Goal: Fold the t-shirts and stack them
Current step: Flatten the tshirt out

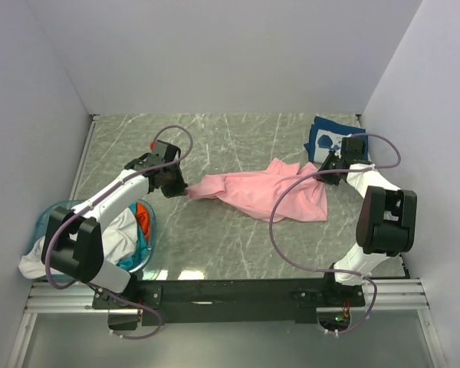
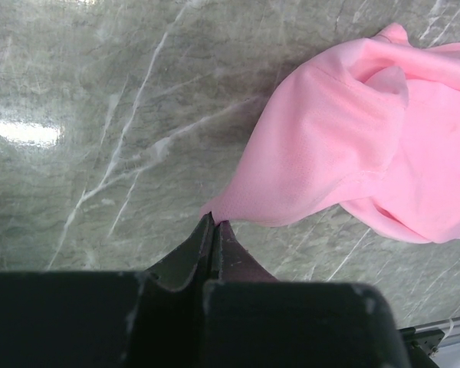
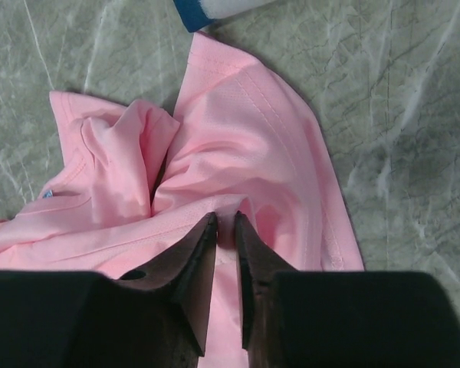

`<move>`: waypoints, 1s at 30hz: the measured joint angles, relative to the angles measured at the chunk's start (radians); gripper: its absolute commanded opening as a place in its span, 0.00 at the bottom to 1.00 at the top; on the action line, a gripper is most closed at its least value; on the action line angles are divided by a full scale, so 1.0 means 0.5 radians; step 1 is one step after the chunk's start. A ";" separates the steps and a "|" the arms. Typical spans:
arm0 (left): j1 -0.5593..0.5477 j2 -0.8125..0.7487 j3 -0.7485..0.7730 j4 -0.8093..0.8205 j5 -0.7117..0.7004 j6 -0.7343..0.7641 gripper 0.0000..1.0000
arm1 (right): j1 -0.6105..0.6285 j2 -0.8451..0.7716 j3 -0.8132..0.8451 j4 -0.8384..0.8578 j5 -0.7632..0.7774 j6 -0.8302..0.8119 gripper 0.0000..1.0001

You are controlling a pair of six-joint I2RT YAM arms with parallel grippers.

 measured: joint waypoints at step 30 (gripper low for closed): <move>0.014 -0.267 1.048 0.221 -0.285 0.087 0.00 | 0.000 -0.686 1.247 -0.509 0.100 -0.090 0.00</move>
